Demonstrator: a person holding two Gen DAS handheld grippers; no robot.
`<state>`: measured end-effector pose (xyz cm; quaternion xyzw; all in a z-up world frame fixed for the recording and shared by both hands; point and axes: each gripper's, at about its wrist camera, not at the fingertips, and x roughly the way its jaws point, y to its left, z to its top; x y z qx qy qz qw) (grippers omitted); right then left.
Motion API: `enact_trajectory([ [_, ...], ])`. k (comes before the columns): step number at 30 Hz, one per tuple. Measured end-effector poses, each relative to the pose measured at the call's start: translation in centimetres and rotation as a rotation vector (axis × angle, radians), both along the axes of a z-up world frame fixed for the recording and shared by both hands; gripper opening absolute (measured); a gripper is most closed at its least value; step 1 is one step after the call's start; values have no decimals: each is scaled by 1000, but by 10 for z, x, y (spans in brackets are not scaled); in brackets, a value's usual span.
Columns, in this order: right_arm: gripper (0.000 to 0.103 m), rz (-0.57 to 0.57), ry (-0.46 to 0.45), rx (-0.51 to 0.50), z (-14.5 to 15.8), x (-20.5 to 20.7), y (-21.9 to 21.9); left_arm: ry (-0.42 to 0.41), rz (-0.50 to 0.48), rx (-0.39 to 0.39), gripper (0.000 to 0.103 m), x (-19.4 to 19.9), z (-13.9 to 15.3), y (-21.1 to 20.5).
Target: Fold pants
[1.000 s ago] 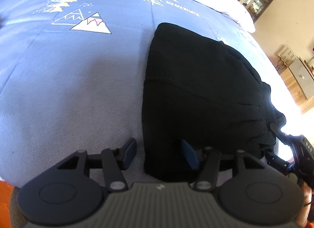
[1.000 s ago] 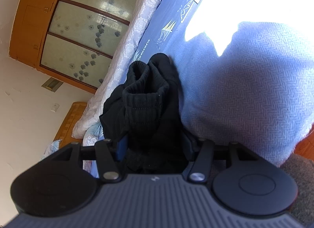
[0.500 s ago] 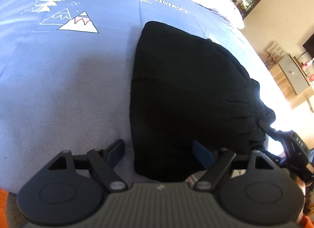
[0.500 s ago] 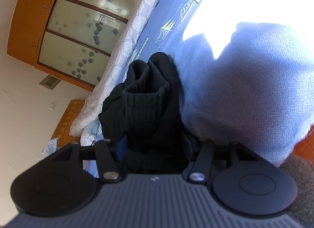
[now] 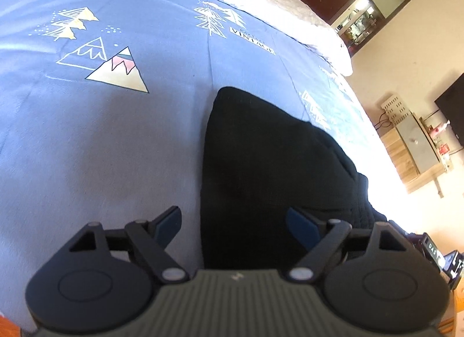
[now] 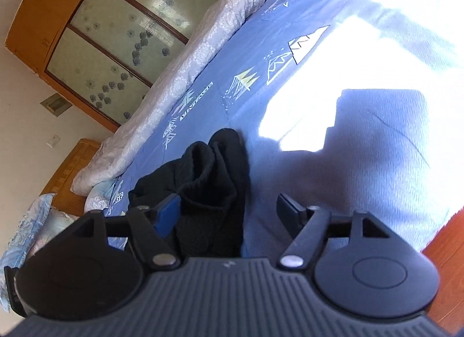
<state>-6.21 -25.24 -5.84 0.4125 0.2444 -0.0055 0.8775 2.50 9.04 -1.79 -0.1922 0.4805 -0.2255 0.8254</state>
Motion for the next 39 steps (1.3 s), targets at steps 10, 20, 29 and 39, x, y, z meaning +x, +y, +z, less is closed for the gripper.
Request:
enact_trajectory([
  [10,77,59,1,62,0,34,-18,54,-36,-45,84,25,-11,-15],
  [20,83,251,137,42,-17,80,-1,110,-61,-69,92,40,-33,-31],
  [29,48,302,166,102,-15,85,22,91,-69,-14,49,33,-36,-43],
  [39,43,333,61,-66,23,60,53,-14,-69,27,32,11,-4,-44],
])
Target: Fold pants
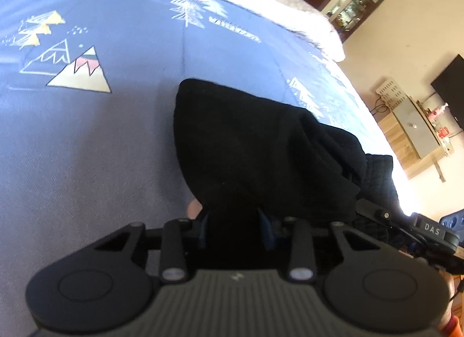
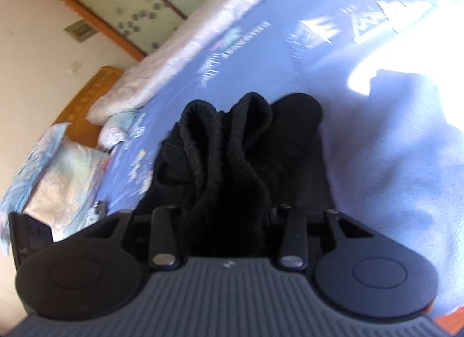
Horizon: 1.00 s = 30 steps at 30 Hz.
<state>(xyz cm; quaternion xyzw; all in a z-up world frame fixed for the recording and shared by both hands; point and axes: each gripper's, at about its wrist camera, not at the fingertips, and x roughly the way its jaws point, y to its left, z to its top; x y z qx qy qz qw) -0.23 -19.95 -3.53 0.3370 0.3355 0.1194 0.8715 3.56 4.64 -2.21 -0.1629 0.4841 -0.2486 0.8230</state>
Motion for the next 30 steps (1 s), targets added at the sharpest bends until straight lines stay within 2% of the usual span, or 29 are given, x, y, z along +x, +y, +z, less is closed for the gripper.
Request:
enact_trajectory([
  [2,43,-14,4,9,-5,-2,-1,10,3,-6,34,1,-2,4],
  [3,44,-33,18,18,-9,-1,-2,25,19,-6,40,2,-5,5],
  [4,45,-56,40,31,-14,-1,-5,47,38,-8,51,5,-9,8],
  [5,49,-83,66,50,-18,1,-7,71,46,-20,57,9,-14,11],
  [7,55,-110,89,74,-24,2,-12,108,55,-42,83,16,-23,12],
  [9,68,-98,120,80,-28,3,-10,116,61,-61,86,17,-30,13],
  [10,69,-84,123,76,-30,4,-9,111,57,-65,87,19,-30,11],
  [11,69,-76,113,65,-31,4,-8,107,49,-64,83,18,-30,8],
  [12,69,-71,111,59,-31,5,-6,111,26,-67,66,19,-31,3],
  [13,68,-63,114,52,-30,7,-5,117,10,-56,57,19,-33,-2],
  [16,57,-52,127,20,-27,11,1,69,-11,13,45,14,-29,-14],
  [19,47,-53,116,2,-25,7,3,91,3,-13,36,14,-28,-9],
  [21,42,-50,99,-16,-20,4,9,99,15,-37,31,14,-24,-3],
  [24,39,-28,62,-22,-7,1,19,60,19,-34,27,8,-11,1],
  [27,38,20,5,14,11,-1,31,35,31,-72,27,-3,4,14],
  [30,38,90,-64,5,31,-6,47,-20,63,-91,27,-17,24,35],
])
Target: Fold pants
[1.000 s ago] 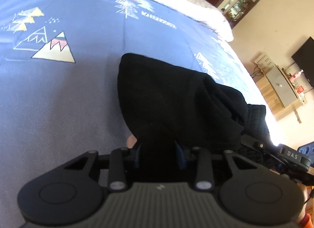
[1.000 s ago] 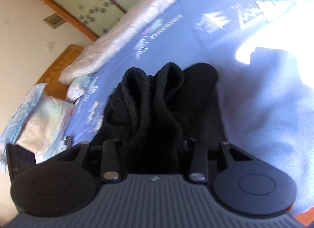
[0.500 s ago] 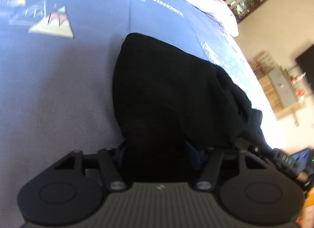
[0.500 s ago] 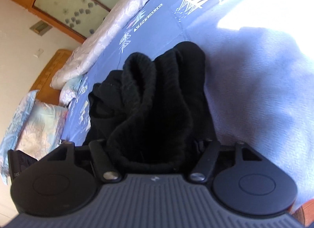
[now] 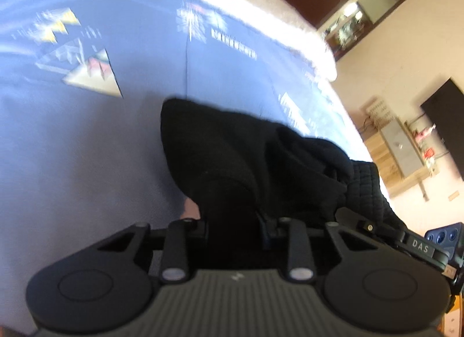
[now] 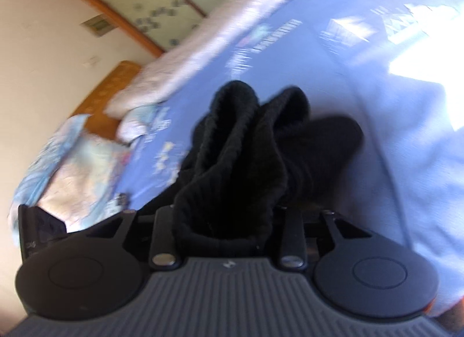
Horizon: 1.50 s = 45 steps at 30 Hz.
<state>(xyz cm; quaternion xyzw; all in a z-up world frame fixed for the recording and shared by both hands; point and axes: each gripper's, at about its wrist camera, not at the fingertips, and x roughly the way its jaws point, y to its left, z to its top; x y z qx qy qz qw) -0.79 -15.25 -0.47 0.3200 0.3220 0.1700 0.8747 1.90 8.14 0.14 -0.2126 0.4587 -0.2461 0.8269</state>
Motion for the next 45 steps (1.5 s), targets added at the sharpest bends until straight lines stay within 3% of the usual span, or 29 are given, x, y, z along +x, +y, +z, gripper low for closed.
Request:
enact_trajectory([
  [4,38,86,-92,-42,10,-2,22,-67,56,1,27,-20,17,27],
  [6,38,102,-73,-78,0,7,31,-60,84,21,27,-25,8,36],
  [8,39,94,-4,-111,-25,20,34,2,107,47,28,-21,-13,36],
  [10,41,38,134,-175,-55,32,33,98,126,97,44,-14,-43,33],
  [12,50,4,159,-36,-67,31,17,106,148,54,46,-16,-51,37],
  [14,54,-6,195,63,-70,31,2,107,136,49,62,-12,-46,38],
  [15,60,-19,206,95,-70,32,-6,103,142,42,83,-10,-45,40],
  [16,63,-39,209,115,-70,31,-13,96,157,38,90,-10,-44,44],
  [18,69,-80,209,154,-69,28,-23,86,175,36,88,-7,-41,48],
  [21,72,-91,220,195,-74,22,-28,103,178,-5,75,-5,-45,58],
  [23,73,-90,215,199,-76,22,-26,134,157,-14,74,-3,-51,57],
  [29,78,-53,180,134,-70,22,-18,119,123,8,74,-3,-50,42],
  [31,78,-40,167,106,-69,23,-18,116,126,28,60,-3,-52,40],
  [36,78,-18,134,29,-70,24,-10,108,132,57,50,-6,-52,38],
  [37,77,-14,139,3,-68,24,-7,108,130,61,46,-8,-51,37],
  [39,43,26,180,36,-66,27,-5,118,128,59,39,-11,-48,36],
  [42,38,44,157,-19,-51,25,2,86,106,67,34,-12,-31,31],
  [45,37,84,94,-37,-28,30,7,55,86,13,33,-6,-8,31],
])
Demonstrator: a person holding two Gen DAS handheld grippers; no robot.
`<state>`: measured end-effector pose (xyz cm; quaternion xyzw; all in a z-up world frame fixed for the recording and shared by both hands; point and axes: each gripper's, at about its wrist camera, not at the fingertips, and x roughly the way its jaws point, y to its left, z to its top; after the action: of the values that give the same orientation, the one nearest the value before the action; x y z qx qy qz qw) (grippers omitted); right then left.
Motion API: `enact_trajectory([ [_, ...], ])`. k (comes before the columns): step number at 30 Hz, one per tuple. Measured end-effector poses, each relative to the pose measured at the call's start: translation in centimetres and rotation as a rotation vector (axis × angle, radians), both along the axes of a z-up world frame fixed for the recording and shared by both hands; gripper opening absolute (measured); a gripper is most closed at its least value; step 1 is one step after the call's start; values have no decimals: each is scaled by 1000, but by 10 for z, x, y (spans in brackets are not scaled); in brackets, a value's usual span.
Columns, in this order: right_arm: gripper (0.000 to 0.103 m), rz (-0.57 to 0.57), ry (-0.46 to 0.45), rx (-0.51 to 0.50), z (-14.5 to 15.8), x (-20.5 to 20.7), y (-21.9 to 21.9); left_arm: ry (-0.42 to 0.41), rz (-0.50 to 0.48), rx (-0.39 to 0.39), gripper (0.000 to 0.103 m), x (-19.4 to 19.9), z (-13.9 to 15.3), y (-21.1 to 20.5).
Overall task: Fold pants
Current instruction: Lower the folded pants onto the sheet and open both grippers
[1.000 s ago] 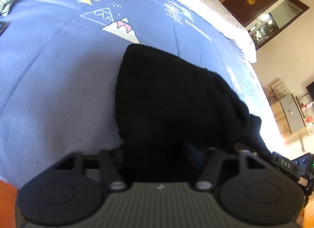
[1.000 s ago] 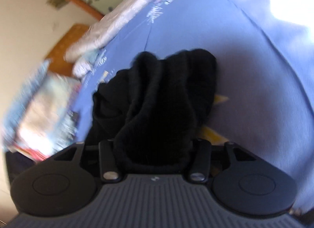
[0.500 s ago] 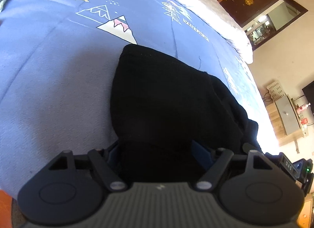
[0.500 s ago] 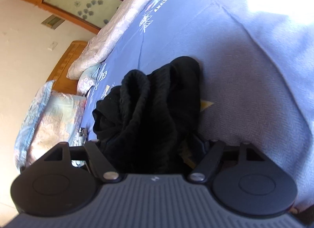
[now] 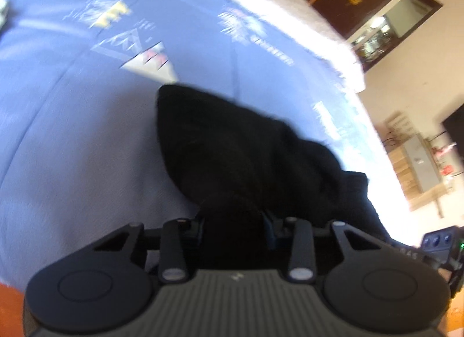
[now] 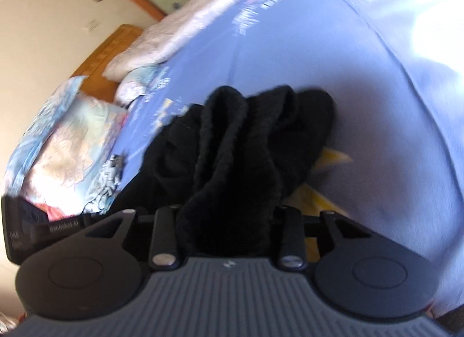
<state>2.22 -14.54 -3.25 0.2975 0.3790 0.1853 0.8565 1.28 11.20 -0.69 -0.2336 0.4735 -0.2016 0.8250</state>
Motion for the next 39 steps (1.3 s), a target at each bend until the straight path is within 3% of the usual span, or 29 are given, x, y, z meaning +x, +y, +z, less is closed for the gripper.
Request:
enact_trajectory([
  [4,37,48,-128,-22,43,29,6,-81,-5,-12,33,31,40,-2],
  [9,37,57,-303,-77,96,104,8,-226,23,-7,33,101,96,-2],
  [11,37,42,-352,-90,107,143,9,-302,39,34,33,136,114,-9],
  [14,37,0,-365,-75,110,207,10,-350,84,73,33,192,123,-17],
  [18,37,-24,-367,-105,96,287,19,-376,129,137,33,267,110,-28],
  [23,37,-31,-385,-169,62,355,29,-375,172,187,33,343,71,-35],
  [29,38,-71,-281,-170,2,411,34,-307,210,248,34,411,7,-35],
  [31,42,-93,-212,-180,-18,422,35,-263,224,298,37,426,-18,-38],
  [33,61,-174,-152,-191,-26,422,31,-238,258,354,44,429,-33,-38],
  [34,63,-201,-132,-166,-26,419,25,-225,268,343,48,427,-34,-35],
  [36,65,-242,-96,-101,-21,404,11,-201,294,313,50,416,-29,-27],
  [39,66,-305,-110,-150,2,361,0,-198,348,336,51,384,-6,-18],
])
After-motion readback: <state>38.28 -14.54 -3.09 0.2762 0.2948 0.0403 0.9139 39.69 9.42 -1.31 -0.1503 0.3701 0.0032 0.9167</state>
